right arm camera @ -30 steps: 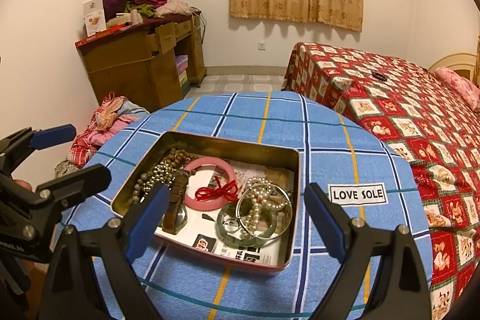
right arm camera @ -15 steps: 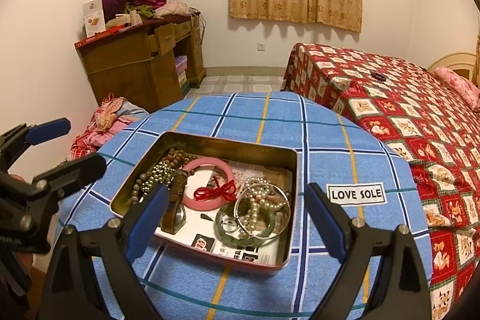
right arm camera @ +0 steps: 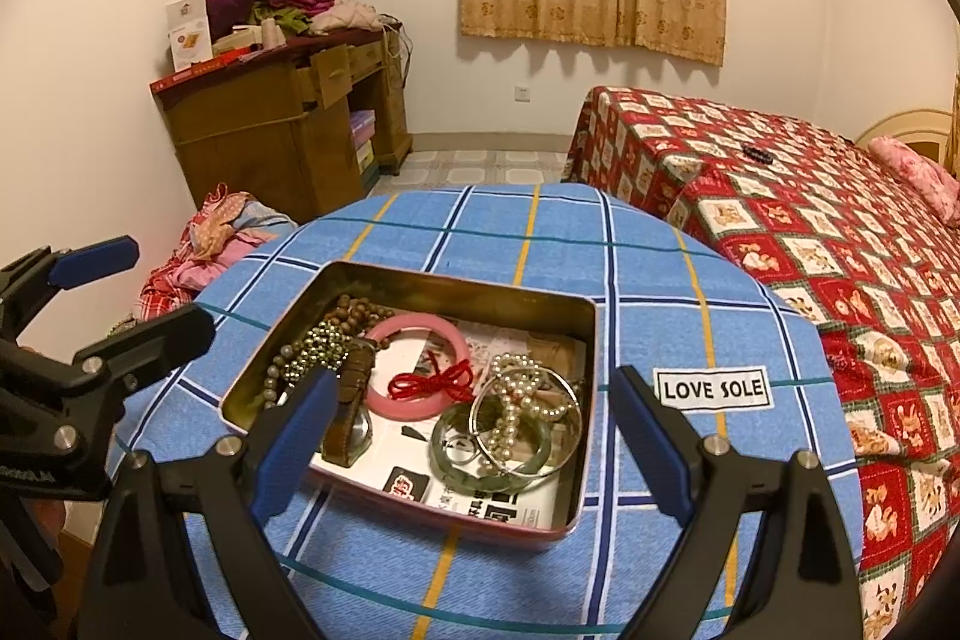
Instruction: Organize jewelry
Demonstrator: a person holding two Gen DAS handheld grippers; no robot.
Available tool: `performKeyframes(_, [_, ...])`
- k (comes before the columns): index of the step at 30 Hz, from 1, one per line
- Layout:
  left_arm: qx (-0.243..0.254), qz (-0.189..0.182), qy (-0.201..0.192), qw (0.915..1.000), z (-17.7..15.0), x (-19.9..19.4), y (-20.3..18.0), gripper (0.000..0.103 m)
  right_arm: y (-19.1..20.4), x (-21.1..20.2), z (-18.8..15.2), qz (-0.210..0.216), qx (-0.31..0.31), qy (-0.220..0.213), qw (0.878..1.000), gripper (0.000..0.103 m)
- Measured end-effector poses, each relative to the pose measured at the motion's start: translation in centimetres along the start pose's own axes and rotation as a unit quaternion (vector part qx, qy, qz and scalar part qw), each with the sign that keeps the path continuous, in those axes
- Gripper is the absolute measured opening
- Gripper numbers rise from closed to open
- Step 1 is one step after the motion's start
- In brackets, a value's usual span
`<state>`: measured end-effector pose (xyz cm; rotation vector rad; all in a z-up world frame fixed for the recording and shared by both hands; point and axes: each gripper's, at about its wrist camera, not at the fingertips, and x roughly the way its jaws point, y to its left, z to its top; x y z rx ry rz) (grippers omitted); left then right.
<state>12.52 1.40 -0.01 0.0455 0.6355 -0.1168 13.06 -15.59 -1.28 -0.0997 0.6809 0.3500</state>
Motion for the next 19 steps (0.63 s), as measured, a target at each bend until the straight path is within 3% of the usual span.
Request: performKeyframes(19, [-0.017,-0.028,0.002,0.9995,-0.85,-0.16,0.69,0.102,-0.05,0.16,-0.17,0.001,0.004,0.002,1.000,0.094])
